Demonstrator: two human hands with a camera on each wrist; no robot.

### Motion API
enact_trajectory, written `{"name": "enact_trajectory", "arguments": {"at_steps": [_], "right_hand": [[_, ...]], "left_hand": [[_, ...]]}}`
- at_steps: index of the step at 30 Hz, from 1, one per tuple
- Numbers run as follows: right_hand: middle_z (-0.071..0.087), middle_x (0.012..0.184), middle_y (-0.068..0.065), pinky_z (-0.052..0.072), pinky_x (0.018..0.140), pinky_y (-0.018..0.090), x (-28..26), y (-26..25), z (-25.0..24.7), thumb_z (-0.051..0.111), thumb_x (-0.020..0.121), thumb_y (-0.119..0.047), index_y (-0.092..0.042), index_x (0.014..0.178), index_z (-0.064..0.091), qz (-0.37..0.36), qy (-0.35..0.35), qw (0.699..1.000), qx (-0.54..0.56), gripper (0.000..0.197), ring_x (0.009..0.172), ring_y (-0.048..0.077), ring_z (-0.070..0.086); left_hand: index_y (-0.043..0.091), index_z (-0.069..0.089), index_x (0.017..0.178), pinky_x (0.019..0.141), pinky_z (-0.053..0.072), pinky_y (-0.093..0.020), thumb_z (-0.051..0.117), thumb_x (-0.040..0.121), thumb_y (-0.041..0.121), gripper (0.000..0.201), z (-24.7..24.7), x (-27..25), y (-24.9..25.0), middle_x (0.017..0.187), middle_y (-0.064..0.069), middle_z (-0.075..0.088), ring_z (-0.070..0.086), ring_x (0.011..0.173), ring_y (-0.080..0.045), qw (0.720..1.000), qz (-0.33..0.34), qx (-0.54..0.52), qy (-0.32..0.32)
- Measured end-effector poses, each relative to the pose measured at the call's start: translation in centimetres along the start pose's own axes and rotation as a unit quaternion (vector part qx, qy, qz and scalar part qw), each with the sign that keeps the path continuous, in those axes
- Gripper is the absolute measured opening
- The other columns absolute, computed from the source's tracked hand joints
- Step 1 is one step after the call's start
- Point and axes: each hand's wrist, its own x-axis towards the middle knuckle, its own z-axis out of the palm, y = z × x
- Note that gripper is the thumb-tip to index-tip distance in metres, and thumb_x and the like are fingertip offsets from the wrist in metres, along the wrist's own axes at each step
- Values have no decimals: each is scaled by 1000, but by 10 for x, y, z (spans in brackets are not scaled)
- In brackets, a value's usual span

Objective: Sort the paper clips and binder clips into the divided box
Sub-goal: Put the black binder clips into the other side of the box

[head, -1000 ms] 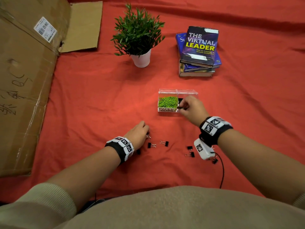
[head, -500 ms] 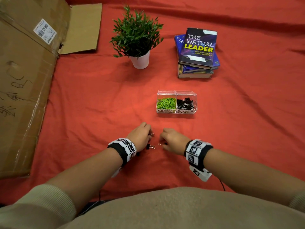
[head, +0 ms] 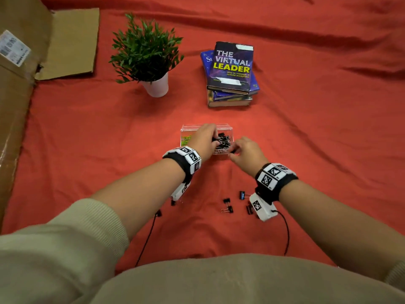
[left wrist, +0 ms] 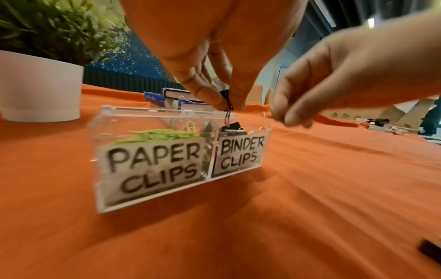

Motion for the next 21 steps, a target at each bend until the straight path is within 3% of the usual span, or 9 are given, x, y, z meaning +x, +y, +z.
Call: {"name": "enact_trajectory", "arguments": {"at_steps": [3, 6, 10, 15, 18, 21], "right_hand": [[62, 86, 14, 35, 69, 20, 20, 3, -17, 70, 74, -7, -5, 80, 69, 16, 44, 999, -1, 6, 79, 25, 59], [61, 89, 14, 34, 69, 19, 33, 3, -20, 68, 75, -9, -6, 80, 69, 20, 32, 999, -14, 6, 80, 24, 58], [61, 94, 14, 28, 71, 17, 45, -1, -13, 65, 76, -9, -7, 84, 68, -3, 5, 999, -42, 8, 91, 27, 56], [61, 110, 13, 28, 96, 32, 50, -8, 0, 58, 85, -17, -6, 95, 71, -50, -72, 982, -166, 20, 106, 30, 49], [58, 109, 14, 37, 94, 39, 38, -19, 7, 56, 85, -15, -4, 98, 69, -92, -39, 979, -176, 22, 106, 34, 44], [59, 102, 13, 43, 92, 43, 13, -44, 25, 56, 83, -12, -5, 95, 68, -164, -38, 975, -145, 19, 103, 31, 46]], "left_hand": [[8, 57, 90, 83, 41, -37, 65, 83, 10, 11, 8, 16, 5, 102, -10, 55, 53, 96, -29, 998, 13, 57, -34], [11, 58, 100, 93, 36, -36, 63, 86, 25, 21, 15, 19, 5, 112, -7, 59, 48, 110, -27, 973, 61, 218, -40], [11, 62, 104, 98, 29, -38, 56, 88, 38, 32, 12, 11, 0, 111, -3, 63, 43, 116, -26, 952, 97, 290, -30], [19, 65, 83, 94, 21, -36, 55, 86, 40, 23, -10, -10, -13, 98, 5, 65, 42, 113, -22, 976, 80, 204, -9], [19, 63, 79, 88, 31, -36, 58, 85, 37, 20, -26, -30, -35, 94, 2, 65, 46, 104, -23, 991, 27, 132, 15], [17, 64, 81, 84, 43, -34, 62, 84, 29, 13, -39, -64, -75, 90, -3, 68, 56, 93, -25, 996, -39, 80, -13]]}}
